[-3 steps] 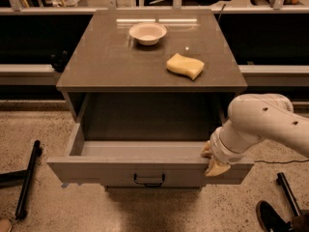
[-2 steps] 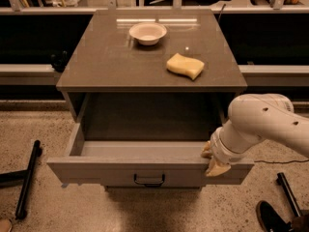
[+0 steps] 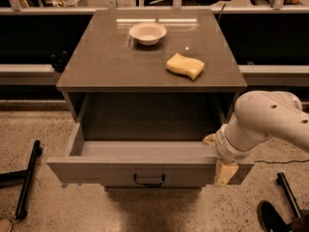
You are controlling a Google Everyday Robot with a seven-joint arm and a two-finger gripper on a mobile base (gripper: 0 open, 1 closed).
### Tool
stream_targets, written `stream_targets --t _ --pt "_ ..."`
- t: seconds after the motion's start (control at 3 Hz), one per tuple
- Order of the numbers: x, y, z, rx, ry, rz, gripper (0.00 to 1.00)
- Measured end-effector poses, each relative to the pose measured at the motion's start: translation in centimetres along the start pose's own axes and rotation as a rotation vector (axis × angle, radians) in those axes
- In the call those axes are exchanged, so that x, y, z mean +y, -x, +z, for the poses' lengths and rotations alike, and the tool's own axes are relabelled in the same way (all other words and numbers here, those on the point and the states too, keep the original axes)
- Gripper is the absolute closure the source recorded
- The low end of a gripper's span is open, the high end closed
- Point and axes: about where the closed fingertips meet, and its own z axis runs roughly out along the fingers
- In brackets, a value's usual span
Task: Open top drawer
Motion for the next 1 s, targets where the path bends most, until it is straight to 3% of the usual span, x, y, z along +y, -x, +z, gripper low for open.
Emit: stream_targets --t 0.33,1.0 --pt "-0.7 -1.0 -1.2 -0.004 -0.024 0.008 0.00" --pt "-1.3 -5.7 -6.4 0.016 -0.124 0.093 0.00"
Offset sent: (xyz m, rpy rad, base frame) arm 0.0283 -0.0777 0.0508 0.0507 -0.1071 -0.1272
